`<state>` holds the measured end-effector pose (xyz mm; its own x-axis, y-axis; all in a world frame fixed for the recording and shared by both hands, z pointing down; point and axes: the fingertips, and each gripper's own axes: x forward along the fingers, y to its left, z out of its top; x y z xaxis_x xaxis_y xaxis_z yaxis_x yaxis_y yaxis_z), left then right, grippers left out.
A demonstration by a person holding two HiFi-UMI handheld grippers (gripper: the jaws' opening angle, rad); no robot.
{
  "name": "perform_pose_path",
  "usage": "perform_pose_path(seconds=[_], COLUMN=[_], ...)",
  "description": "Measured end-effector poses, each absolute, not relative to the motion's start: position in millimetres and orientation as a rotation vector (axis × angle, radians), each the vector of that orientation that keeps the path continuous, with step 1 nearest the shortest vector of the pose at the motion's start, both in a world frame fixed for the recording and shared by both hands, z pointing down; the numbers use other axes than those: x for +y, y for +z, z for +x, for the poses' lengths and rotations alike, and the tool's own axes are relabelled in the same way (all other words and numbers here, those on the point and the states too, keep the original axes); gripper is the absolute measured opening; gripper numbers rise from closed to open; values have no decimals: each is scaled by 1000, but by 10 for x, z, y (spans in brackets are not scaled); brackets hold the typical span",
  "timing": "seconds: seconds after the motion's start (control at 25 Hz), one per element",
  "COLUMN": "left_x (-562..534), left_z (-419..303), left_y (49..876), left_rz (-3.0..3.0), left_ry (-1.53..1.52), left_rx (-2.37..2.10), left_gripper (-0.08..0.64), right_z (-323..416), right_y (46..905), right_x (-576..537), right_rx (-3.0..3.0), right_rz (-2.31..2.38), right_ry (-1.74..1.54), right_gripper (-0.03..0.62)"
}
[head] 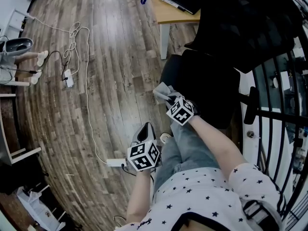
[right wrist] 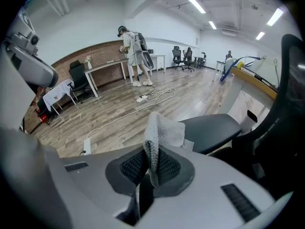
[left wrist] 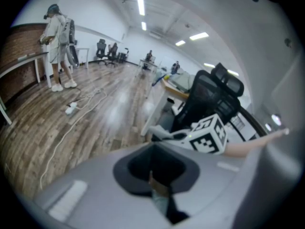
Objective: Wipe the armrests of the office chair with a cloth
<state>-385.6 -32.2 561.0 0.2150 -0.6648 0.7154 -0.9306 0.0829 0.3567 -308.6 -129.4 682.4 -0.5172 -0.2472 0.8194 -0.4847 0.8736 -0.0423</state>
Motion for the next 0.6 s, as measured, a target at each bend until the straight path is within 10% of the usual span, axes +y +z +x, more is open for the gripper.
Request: perform_pose_path(seconds=[0.6], left_x=[21], left_z=[-3974], left_y=[5404], left_rz=[1658], left_ry=[345], left_rx=[-1582], left_gripper=[8], right_z=[-3111], right_y=[6128], right_x=[-805], right_rx=[-2278], right_rz=[628], right_ry=[346], right_gripper=[26])
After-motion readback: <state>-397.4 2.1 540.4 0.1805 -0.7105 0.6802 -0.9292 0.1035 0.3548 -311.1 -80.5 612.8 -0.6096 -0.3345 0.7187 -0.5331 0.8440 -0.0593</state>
